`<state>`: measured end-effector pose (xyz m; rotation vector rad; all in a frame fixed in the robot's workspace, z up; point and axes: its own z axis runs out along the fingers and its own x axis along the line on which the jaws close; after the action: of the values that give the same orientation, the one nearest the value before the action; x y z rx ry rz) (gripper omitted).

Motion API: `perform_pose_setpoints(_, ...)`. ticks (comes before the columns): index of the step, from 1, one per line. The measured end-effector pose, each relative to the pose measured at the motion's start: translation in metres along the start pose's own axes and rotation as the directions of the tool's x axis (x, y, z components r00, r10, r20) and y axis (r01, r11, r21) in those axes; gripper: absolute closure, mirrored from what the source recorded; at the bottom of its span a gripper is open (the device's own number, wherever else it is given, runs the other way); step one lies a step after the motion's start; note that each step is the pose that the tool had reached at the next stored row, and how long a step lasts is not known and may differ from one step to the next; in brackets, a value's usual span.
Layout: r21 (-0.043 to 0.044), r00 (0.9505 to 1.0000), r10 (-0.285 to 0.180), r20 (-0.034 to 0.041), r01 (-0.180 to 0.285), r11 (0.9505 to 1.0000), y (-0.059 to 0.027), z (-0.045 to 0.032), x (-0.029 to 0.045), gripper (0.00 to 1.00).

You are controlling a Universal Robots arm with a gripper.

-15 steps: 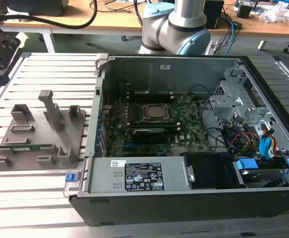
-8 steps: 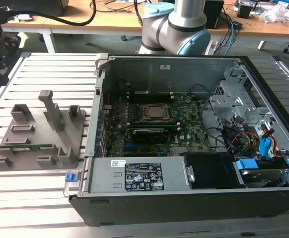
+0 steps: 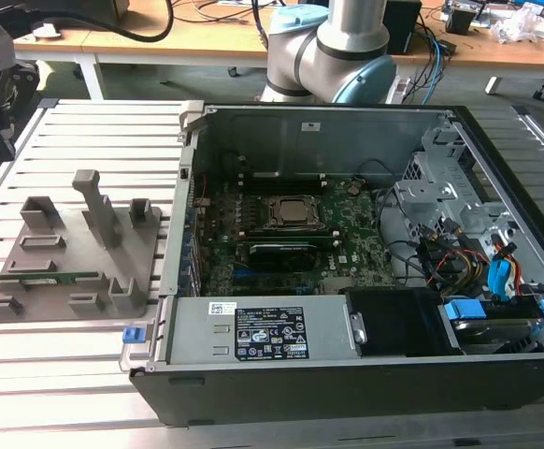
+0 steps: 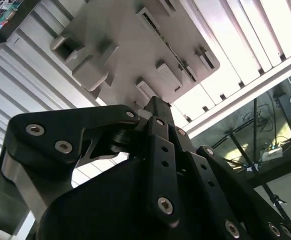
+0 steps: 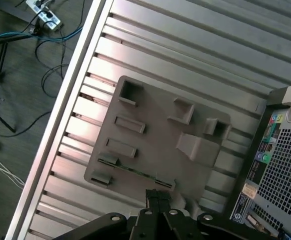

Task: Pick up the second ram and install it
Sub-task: 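Pick up the second ram and move it above second insertion slot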

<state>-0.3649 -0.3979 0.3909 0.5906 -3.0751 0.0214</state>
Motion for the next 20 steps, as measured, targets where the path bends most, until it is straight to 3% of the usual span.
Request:
perform_pose_setpoints(4, 0.001, 0.9971, -0.077, 0.0008, 0.077, 0.9971, 0.0, 0.0, 0.0, 0.89)
perform_pose_setpoints(6, 0.002, 0.9884, -0.152, 0.0016, 0.152, 0.9884, 0.0001, 0.0, 0.0, 0.89)
perform_pose_setpoints(11, 0.0036, 0.9666, -0.256, 0.0025, 0.256, 0.9666, 0.0001, 0.0, 0.0, 0.89)
perform_pose_setpoints(14, 0.0041, 0.9562, -0.293, 0.0028, 0.293, 0.9562, 0.0001, 0.0, 0.0, 0.89)
perform_pose_setpoints(18, 0.0051, 0.9382, -0.346, 0.0032, 0.346, 0.9382, 0.0001, 0.0, 0.0, 0.89)
perform_pose_setpoints(20, 0.0057, 0.9252, -0.38, 0.0034, 0.379, 0.9252, 0.0002, 0.0, -0.0001, 0.89)
